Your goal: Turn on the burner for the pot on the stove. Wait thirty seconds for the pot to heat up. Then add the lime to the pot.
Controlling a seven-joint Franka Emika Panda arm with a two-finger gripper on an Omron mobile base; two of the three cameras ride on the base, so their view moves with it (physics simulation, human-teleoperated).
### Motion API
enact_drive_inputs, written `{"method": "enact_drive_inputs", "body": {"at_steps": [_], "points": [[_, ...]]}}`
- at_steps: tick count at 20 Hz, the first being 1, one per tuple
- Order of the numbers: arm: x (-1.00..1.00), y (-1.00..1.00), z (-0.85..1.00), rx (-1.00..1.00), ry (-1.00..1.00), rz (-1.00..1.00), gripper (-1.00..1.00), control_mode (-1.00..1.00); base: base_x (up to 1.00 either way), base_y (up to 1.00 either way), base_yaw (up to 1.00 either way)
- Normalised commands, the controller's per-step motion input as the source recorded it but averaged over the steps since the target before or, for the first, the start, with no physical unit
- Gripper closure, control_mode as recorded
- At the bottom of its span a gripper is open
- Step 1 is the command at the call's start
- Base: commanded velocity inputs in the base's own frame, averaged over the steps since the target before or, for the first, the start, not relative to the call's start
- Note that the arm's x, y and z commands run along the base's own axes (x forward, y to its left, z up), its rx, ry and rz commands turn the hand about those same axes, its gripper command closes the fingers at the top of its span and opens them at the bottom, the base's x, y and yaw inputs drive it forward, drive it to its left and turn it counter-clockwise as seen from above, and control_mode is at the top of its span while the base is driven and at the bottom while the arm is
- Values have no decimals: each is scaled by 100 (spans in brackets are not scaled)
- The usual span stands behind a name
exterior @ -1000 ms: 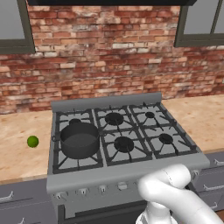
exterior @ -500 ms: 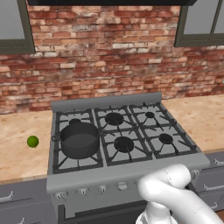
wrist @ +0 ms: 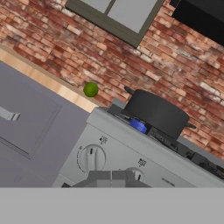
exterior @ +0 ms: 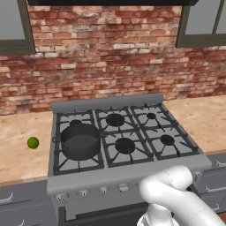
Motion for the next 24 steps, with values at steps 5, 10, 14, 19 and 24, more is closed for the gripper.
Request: {"method": "enact_drive_inputs", "body": {"at_steps": [5,10,14,19,24], "points": [[0,0,0,0,0,0,100,-100,0,0,0],[0,0,0,0,0,0,100,-100,0,0,0],[0,0,0,0,0,0,100,-100,0,0,0],[0,0,0,0,0,0,100,-100,0,0,0],[0,0,0,0,0,0,100,-100,0,0,0]]}}
